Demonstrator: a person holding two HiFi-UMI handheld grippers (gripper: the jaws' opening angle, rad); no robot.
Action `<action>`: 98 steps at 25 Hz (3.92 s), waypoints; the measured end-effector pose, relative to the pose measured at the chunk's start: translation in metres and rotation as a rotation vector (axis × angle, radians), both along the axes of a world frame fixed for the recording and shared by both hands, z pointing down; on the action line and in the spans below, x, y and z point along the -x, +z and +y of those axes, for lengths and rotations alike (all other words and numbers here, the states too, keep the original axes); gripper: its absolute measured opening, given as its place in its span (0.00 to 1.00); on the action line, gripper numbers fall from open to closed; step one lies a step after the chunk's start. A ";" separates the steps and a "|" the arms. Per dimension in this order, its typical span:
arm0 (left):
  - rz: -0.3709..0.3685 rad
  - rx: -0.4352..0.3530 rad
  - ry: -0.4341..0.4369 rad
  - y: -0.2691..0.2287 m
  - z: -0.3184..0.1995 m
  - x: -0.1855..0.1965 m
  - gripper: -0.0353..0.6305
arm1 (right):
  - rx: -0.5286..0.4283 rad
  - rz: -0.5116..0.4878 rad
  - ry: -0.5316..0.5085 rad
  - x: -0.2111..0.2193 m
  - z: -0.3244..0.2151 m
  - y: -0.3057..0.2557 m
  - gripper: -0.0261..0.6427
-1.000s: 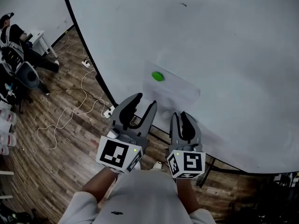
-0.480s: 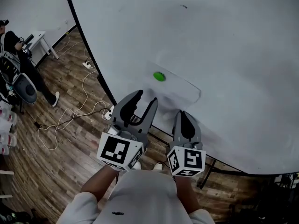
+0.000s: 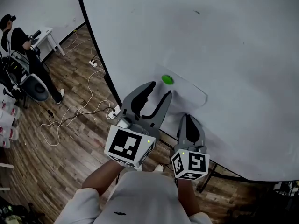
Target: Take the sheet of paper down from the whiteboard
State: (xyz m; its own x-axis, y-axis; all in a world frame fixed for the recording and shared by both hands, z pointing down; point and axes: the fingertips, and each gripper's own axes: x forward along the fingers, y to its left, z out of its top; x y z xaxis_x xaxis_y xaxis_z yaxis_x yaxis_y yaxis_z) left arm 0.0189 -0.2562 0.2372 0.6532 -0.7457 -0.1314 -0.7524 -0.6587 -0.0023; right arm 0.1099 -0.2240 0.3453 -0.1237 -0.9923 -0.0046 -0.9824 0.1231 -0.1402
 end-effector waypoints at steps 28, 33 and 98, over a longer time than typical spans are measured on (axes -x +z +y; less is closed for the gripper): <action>-0.007 -0.011 -0.022 -0.015 -0.016 -0.011 0.24 | 0.015 -0.009 -0.041 0.002 -0.002 0.002 0.06; -0.001 -0.030 -0.020 -0.014 -0.014 -0.009 0.24 | 0.021 -0.010 -0.036 0.000 0.004 0.001 0.06; -0.037 0.166 0.020 0.121 0.066 0.062 0.24 | -0.047 0.114 0.195 -0.090 0.125 0.022 0.06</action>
State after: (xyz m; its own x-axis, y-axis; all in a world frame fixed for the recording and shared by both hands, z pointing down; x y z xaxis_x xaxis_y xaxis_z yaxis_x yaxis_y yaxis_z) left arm -0.0427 -0.1902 0.3578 0.6702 -0.7420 0.0170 -0.7406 -0.6672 0.0800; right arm 0.1999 -0.0985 0.3675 0.0680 -0.9965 -0.0481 -0.9974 -0.0669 -0.0255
